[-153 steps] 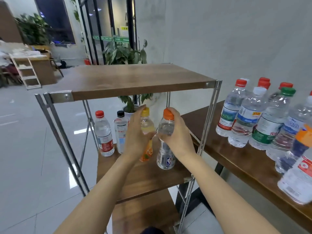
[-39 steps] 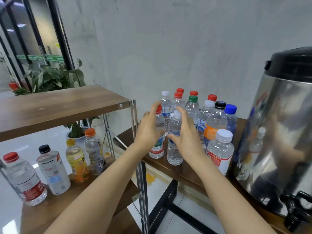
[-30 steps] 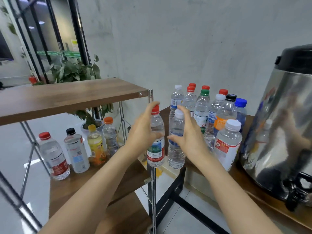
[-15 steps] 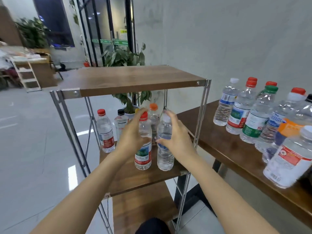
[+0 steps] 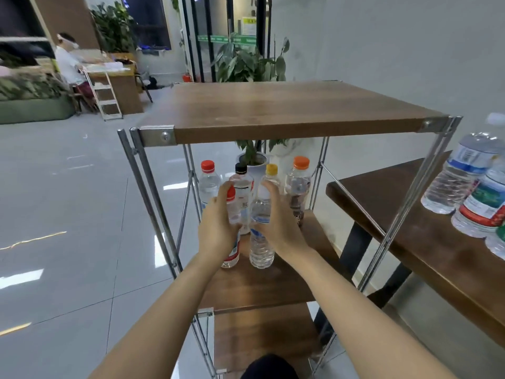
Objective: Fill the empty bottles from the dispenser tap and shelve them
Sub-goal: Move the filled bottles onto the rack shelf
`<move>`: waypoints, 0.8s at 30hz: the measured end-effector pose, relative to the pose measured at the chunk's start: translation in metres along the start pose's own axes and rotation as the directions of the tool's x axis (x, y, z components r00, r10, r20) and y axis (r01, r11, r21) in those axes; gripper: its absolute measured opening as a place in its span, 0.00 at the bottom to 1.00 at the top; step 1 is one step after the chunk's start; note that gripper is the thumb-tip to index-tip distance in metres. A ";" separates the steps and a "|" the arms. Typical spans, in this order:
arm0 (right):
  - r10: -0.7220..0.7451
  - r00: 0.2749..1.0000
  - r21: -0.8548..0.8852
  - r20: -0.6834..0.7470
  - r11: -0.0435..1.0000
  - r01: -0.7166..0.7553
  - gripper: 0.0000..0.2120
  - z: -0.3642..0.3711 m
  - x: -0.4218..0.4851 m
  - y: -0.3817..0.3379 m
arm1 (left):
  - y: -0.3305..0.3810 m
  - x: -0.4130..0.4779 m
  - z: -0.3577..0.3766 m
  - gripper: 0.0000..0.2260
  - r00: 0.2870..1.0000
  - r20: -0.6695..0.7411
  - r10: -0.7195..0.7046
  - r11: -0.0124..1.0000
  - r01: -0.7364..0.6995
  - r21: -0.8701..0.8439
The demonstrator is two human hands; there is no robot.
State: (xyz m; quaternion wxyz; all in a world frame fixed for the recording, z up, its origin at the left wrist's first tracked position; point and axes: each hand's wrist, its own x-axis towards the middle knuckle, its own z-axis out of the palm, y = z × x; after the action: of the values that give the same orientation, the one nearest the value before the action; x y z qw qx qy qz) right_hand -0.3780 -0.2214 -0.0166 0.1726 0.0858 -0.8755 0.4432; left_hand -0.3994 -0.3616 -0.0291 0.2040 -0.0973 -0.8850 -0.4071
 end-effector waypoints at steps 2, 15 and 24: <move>-0.052 0.999 -0.004 -0.005 0.999 0.052 0.38 0.005 0.008 0.002 | -0.005 0.004 0.002 0.36 0.999 -0.022 -0.030 0.999 0.031 0.008; -0.122 0.992 -0.065 0.035 0.990 0.124 0.42 0.051 0.051 0.029 | -0.027 0.034 0.009 0.40 0.981 -0.089 -0.174 0.985 0.171 -0.034; -0.081 0.989 -0.188 0.120 0.977 0.103 0.44 0.046 0.055 0.023 | -0.028 0.032 0.012 0.41 0.984 -0.116 -0.133 0.991 0.131 -0.020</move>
State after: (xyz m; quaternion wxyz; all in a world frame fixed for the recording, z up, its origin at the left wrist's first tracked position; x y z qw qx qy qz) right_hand -0.4468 -0.2444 -0.0382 0.1515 0.1337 -0.9178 0.3417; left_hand -0.4409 -0.3702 -0.0410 0.2274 -0.0158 -0.8736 -0.4300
